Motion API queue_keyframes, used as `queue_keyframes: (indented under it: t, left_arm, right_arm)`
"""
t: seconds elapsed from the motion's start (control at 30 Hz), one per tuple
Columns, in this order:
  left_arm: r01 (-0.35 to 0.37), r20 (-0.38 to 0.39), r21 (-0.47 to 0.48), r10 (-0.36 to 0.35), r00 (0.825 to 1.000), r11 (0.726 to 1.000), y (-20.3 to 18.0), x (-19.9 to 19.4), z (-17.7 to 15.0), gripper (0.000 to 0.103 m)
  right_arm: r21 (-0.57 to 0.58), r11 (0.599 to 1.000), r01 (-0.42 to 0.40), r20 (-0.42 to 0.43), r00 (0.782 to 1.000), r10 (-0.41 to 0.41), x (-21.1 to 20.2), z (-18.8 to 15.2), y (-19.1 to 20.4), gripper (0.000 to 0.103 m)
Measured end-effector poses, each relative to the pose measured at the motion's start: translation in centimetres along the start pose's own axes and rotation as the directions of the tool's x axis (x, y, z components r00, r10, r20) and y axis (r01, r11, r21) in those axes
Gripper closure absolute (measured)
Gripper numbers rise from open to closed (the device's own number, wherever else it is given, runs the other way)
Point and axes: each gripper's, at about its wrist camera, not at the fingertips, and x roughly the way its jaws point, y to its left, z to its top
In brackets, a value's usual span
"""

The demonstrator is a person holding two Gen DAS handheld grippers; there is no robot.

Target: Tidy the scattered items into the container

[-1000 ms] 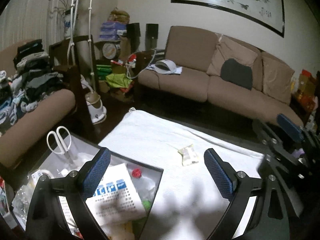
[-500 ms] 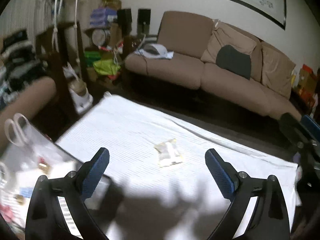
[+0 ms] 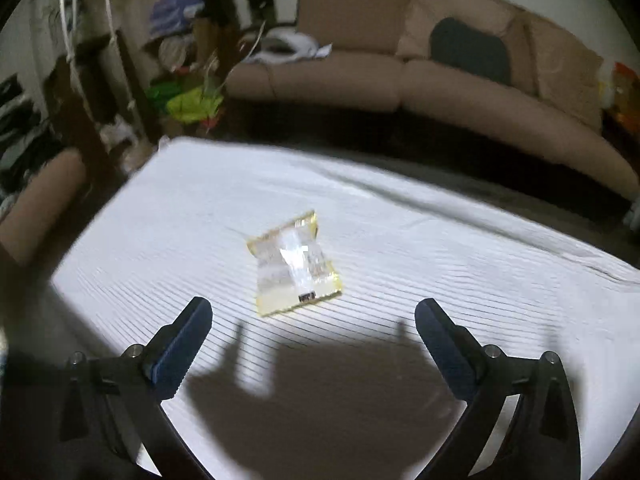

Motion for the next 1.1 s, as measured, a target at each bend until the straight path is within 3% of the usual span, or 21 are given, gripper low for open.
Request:
queue_keyframes:
  t: [0.03, 0.13, 0.17, 0.2, 0.23, 0.27, 0.4, 0.47, 0.57, 0.7, 0.77, 0.83, 0.87, 0.9, 0.97, 1.0, 1.03, 1.1]
  left_arm:
    - [-0.012, -0.01, -0.003, 0.012, 1.0, 1.0, -0.1, 0.7, -0.1, 0.001]
    - [0.018, -0.058, -0.052, -0.021, 0.998, 0.999, 0.4, 3.0, -0.5, 0.025]
    - [0.025, -0.04, -0.072, -0.027, 0.999, 0.997, 0.7, 3.0, -0.4, 0.045]
    - [0.006, -0.04, -0.076, -0.009, 0.999, 0.997, 0.8, 3.1, -0.3, 0.056]
    - [-0.008, -0.035, -0.076, 0.006, 0.999, 0.997, 0.9, 3.0, -0.2, 0.091]
    - [0.005, -0.035, -0.082, -0.008, 0.999, 0.997, 1.1, 3.0, 0.0, 0.099]
    - [0.14, -0.038, -0.177, -0.149, 0.988, 0.974, 3.3, 2.6, 0.0, 0.103]
    - [0.213, 0.006, -0.225, -0.218, 0.976, 0.951, 4.7, 1.1, 0.2, 0.103]
    - [0.301, 0.079, -0.224, -0.29, 0.954, 0.927, 5.6, -2.1, 0.4, 0.103]
    - [0.329, 0.1, -0.224, -0.314, 0.944, 0.917, 7.6, -4.3, 1.8, 0.103]
    - [0.275, 0.046, -0.186, -0.271, 0.961, 0.943, 7.5, -4.1, 2.0, 0.103]
    - [0.218, 0.025, -0.188, -0.217, 0.976, 0.958, 7.6, -3.2, 1.7, 0.102]
    - [0.232, 0.014, -0.205, -0.234, 0.972, 0.951, 7.9, -2.6, 1.6, 0.102]
    - [0.259, 0.007, -0.229, -0.264, 0.964, 0.939, 8.1, -2.1, 1.5, 0.102]
    - [0.266, 0.012, -0.221, -0.27, 0.963, 0.938, 8.2, -2.7, 1.5, 0.102]
    - [0.258, 0.02, -0.207, -0.26, 0.965, 0.944, 8.3, -3.2, 1.6, 0.102]
    - [0.247, 0.03, -0.191, -0.246, 0.969, 0.95, 8.4, -3.8, 1.6, 0.102]
    - [0.208, 0.068, -0.161, -0.199, 0.978, 0.965, 9.0, -5.4, 1.9, 0.095]
  right_arm:
    - [0.019, 1.0, 0.003, -0.007, 1.0, -0.003, 0.1, -0.2, -0.8, 0.054]
    - [0.06, 0.998, -0.004, -0.014, 1.0, 0.005, 0.4, -0.6, -2.6, 0.054]
    - [0.065, 0.998, -0.006, -0.016, 1.0, 0.008, 0.4, -0.7, -3.0, 0.054]
    - [0.068, 0.998, -0.007, -0.019, 1.0, 0.008, 0.5, -0.7, -3.2, 0.054]
    - [0.069, 0.998, -0.011, -0.023, 1.0, 0.012, 0.7, -0.8, -3.3, 0.054]
    - [0.067, 0.998, -0.018, -0.029, 0.999, 0.02, 0.9, -0.9, -3.4, 0.054]
    - [0.056, 0.998, -0.027, -0.041, 0.999, 0.03, 1.4, -1.0, -3.0, 0.054]
    - [0.066, 0.996, -0.057, -0.041, 0.997, 0.06, 1.7, -1.1, -2.9, 0.054]
    - [0.093, 0.991, -0.1, -0.052, 0.993, 0.105, 2.5, -1.3, -3.0, 0.054]
    - [0.144, 0.976, -0.165, -0.06, 0.983, 0.175, 3.4, -1.8, -3.4, 0.054]
    - [0.177, 0.964, -0.198, -0.064, 0.975, 0.212, 4.1, -2.1, -3.7, 0.054]
    - [0.245, 0.931, -0.271, -0.073, 0.952, 0.296, 5.8, -2.6, -3.9, 0.045]
    - [0.283, 0.904, -0.321, -0.064, 0.934, 0.352, 6.9, -3.0, -4.0, 0.04]
    - [0.333, 0.86, -0.387, -0.048, 0.904, 0.425, 8.4, -3.6, -4.1, 0.04]
    - [0.459, 0.724, -0.516, -0.02, 0.808, 0.589, 12.6, -5.0, -3.7, 0.04]
    - [0.491, 0.685, -0.539, -0.012, 0.782, 0.624, 14.3, -5.3, -3.3, 0.04]
    - [0.503, 0.672, -0.543, -0.011, 0.774, 0.633, 15.8, -5.6, -2.7, 0.04]
    - [0.495, 0.699, -0.516, -0.046, 0.788, 0.614, 18.4, -5.8, -1.3, 0.04]
